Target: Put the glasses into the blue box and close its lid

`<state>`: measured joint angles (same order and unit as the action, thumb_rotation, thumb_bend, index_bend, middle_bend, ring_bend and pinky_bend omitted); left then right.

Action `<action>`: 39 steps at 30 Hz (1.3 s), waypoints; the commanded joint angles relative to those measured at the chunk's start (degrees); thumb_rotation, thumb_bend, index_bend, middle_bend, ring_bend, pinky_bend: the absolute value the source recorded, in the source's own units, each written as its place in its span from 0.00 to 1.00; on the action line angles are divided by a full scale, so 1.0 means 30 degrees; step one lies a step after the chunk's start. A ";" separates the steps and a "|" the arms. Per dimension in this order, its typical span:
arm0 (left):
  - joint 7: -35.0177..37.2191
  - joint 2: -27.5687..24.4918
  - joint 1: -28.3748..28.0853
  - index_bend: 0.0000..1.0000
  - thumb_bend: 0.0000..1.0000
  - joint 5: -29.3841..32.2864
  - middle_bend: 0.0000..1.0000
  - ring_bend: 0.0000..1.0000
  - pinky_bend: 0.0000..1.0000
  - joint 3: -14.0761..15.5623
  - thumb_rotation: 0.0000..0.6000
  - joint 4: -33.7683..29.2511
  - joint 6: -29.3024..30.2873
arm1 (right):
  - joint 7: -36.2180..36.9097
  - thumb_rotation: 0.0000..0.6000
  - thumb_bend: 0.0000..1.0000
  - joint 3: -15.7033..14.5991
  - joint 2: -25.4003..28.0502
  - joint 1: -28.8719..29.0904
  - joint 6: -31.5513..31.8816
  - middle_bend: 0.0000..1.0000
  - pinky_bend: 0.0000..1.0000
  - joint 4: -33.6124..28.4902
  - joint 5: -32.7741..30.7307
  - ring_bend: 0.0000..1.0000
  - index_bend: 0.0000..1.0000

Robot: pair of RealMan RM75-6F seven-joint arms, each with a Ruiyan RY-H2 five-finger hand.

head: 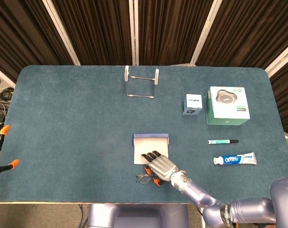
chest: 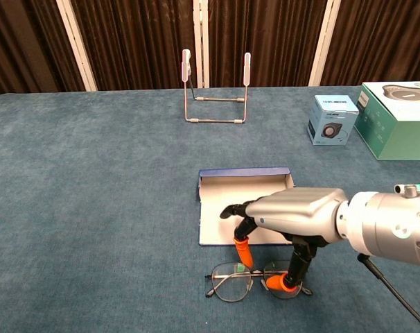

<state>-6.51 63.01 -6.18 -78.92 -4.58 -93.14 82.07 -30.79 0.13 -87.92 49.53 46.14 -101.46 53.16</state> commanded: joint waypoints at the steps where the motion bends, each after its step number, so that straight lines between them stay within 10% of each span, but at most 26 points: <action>1: -0.0028 0.0006 0.0004 0.00 0.00 -0.0010 0.00 0.00 0.00 0.0008 1.00 -0.0019 0.0023 | 0.0032 1.00 0.25 -0.0147 -0.0126 -0.0036 0.0118 0.00 0.00 -0.0005 -0.0012 0.00 0.48; 39: -0.0063 -0.0002 -0.0044 0.00 0.00 0.0006 0.00 0.00 0.00 0.0080 1.00 -0.0066 -0.0047 | 0.2279 1.00 0.35 0.0623 -0.0244 -0.0411 0.0692 0.00 0.00 0.0674 0.1225 0.00 0.62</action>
<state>-6.70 63.00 -6.31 -78.91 -4.33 -93.34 81.93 -24.24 1.58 -88.84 48.23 48.03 -99.44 56.90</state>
